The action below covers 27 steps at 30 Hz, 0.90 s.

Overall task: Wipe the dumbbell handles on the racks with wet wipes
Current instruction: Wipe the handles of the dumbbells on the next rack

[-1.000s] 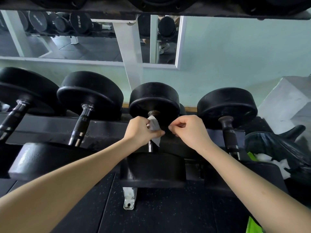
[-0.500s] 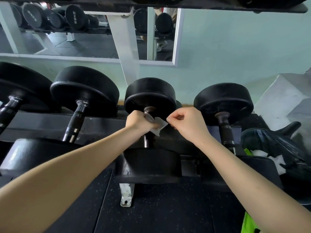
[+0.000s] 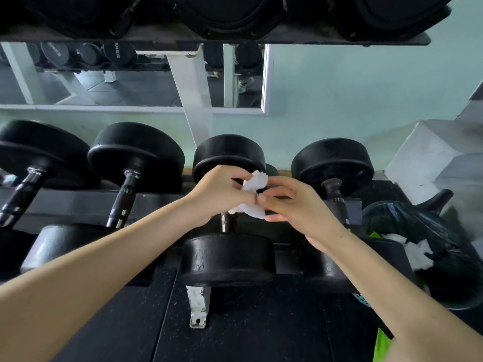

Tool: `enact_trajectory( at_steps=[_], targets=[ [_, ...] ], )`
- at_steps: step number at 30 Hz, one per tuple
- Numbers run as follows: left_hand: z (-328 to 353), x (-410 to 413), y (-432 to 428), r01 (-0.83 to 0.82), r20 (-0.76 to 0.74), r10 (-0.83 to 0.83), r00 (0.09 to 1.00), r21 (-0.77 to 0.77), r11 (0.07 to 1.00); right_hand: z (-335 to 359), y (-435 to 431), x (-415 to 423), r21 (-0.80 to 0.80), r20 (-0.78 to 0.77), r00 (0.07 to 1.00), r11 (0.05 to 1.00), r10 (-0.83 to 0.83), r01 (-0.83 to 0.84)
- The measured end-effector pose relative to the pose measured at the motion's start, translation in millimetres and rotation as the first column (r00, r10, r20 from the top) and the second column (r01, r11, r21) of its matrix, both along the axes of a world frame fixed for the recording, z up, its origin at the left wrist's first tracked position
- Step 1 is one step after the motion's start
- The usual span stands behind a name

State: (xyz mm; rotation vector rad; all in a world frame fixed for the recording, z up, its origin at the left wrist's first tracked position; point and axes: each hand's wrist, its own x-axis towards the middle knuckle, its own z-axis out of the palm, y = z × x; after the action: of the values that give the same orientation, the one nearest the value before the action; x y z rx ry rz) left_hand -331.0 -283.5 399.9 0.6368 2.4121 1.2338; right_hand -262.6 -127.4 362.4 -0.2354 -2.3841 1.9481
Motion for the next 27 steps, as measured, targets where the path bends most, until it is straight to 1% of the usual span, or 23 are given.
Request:
enact_trajectory(
  at_steps=[2,4,6,8,9,11,13,14,15,16,17,18,19,20,21,24,26,27],
  targets=[
    [9,8,16,0.095,0.229,-0.119,0.966,0.113,0.989,5,6,17,-0.039,-0.058,0.998,0.999,-0.035,0.033],
    [15,14,33,0.165,0.352,-0.230,0.907,0.204,0.965,7,15,29,-0.055,-0.112,0.983,0.988,-0.149,0.143],
    [20,20,50,0.220,0.391,-0.297,0.871,0.230,0.948,6,27,38,-0.063,-0.143,0.951,0.962,-0.273,0.266],
    [22,28,67,0.269,0.378,-0.326,0.866,0.197,0.943,6,42,44,-0.065,-0.139,0.917,0.928,-0.373,0.368],
    [22,31,76,0.298,0.347,-0.337,0.875,0.164,0.941,7,52,47,-0.035,-0.143,0.901,0.912,-0.408,0.408],
    [22,35,91,0.319,0.221,-0.329,0.918,0.081,0.944,9,80,50,0.106,-0.192,0.869,0.871,-0.455,0.480],
    [18,33,103,0.264,-0.004,-0.263,0.965,0.003,0.965,15,109,49,0.298,-0.260,0.858,0.808,-0.443,0.508],
    [15,31,108,0.213,-0.135,-0.214,0.968,-0.022,0.977,17,121,48,0.415,-0.277,0.872,0.768,-0.403,0.487],
    [12,27,114,0.165,-0.254,-0.167,0.953,-0.028,0.986,18,130,45,0.535,-0.251,0.907,0.732,-0.339,0.422],
    [10,22,119,0.130,-0.352,-0.128,0.927,-0.018,0.991,19,134,42,0.654,-0.167,0.955,0.697,-0.245,0.293],
    [8,16,126,0.108,-0.418,-0.101,0.903,-0.007,0.994,19,135,40,0.748,-0.038,0.990,0.653,-0.139,0.121],
    [6,10,132,0.091,-0.457,-0.084,0.885,-0.008,0.996,18,134,39,0.790,0.081,0.995,0.612,-0.050,-0.034],
    [4,4,138,0.076,-0.478,-0.078,0.875,-0.024,0.997,17,133,40,0.800,0.145,0.989,0.587,0.009,-0.122],
    [2,-3,144,0.065,-0.482,-0.080,0.872,-0.049,0.997,16,133,40,0.791,0.160,0.987,0.593,0.033,-0.148],
    [0,-8,148,0.056,-0.477,-0.086,0.875,-0.076,0.996,14,134,40,0.766,0.136,0.990,0.631,0.024,-0.120],
    [-7,-19,159,0.049,-0.457,-0.096,0.884,-0.114,0.992,1,136,33,0.623,0.007,0.993,0.777,-0.120,0.089],
    [-9,-23,164,0.053,-0.435,-0.097,0.895,-0.112,0.992,-12,133,21,0.563,-0.029,0.975,0.802,-0.222,0.200],
    [-10,-24,165,0.054,-0.431,-0.098,0.897,-0.114,0.992,-18,132,14,0.576,-0.041,0.970,0.787,-0.239,0.219]
  ],
)
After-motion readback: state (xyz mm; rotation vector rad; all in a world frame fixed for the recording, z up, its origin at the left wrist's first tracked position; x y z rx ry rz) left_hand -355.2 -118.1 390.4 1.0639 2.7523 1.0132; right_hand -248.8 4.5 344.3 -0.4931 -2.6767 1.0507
